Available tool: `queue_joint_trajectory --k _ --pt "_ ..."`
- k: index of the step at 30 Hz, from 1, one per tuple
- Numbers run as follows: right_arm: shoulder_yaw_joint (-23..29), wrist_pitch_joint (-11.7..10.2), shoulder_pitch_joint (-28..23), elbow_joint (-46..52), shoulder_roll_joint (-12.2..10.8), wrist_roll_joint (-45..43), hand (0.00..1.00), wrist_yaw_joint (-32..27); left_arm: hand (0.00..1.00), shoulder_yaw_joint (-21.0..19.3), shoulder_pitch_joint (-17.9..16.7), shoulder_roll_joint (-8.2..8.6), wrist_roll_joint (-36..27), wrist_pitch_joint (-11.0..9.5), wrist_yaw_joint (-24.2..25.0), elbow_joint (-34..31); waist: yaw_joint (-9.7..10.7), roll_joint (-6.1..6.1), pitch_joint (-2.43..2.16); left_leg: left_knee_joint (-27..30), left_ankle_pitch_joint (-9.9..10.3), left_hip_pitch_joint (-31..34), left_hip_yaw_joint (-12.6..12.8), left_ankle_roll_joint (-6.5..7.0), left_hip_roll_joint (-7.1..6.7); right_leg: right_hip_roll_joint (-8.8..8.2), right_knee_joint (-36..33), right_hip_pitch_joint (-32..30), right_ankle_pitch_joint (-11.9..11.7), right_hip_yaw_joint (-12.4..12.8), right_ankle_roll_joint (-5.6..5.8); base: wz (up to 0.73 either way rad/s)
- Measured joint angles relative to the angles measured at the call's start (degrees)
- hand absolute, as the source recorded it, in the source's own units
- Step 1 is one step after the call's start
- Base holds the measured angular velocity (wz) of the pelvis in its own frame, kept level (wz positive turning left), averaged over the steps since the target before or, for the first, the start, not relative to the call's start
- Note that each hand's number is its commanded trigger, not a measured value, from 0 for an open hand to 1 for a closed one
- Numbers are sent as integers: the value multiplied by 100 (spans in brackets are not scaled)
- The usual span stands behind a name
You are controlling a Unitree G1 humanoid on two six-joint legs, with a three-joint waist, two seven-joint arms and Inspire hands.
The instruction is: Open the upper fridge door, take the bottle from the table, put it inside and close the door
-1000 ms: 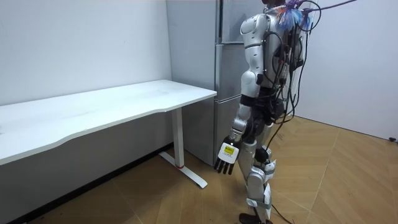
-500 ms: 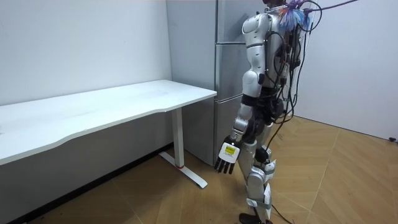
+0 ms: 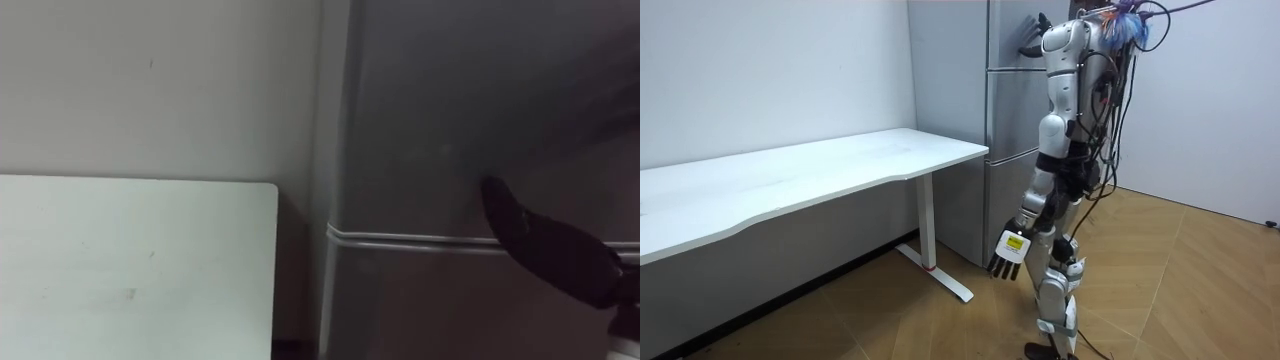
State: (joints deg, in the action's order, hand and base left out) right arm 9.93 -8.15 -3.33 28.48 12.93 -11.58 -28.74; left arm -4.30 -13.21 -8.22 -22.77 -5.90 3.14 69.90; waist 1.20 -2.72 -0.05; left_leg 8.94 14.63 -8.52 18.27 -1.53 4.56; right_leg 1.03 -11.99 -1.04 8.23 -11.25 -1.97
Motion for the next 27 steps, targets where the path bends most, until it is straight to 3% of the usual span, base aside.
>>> queue_joint_trajectory --k 5,8,13,19,23,27 --pt "-25 -13 5 -33 1 -3 0 -80 0 3 28 -9 -3 0 3 -3 2 -3 2 27 0 19 -58 1 5 8 46 50 -51 -10 7 2" --pt "-174 -133 45 -232 1 -99 0 -147 0 51 87 -34 -16 5 13 77 2 0 8 30 -1 -11 -56 2 5 9 52 81 -63 6 6 0" --pt "-263 -517 320 -1016 46 -117 0 -243 0 362 188 -148 -7 42 7 104 9 34 34 40 -19 -19 -68 32 -3 -1 156 140 -157 -7 7 0" --pt "-196 -448 529 -1134 48 185 0 -230 0 330 154 -131 -24 85 -28 85 -4 12 26 -26 -42 2 -122 70 -40 -30 132 121 -209 -39 17 2" --pt "-89 -458 530 -1109 48 264 0 -234 0 232 124 -128 -17 52 -16 75 59 -28 -6 -18 -52 36 -222 85 -62 -56 136 125 -218 -98 23 10" --pt "363 -548 532 -1100 171 840 0 -240 0 113 52 -132 -18 47 15 91 158 -48 -26 -29 -72 69 -351 120 -115 -103 133 129 -216 -153 64 13"
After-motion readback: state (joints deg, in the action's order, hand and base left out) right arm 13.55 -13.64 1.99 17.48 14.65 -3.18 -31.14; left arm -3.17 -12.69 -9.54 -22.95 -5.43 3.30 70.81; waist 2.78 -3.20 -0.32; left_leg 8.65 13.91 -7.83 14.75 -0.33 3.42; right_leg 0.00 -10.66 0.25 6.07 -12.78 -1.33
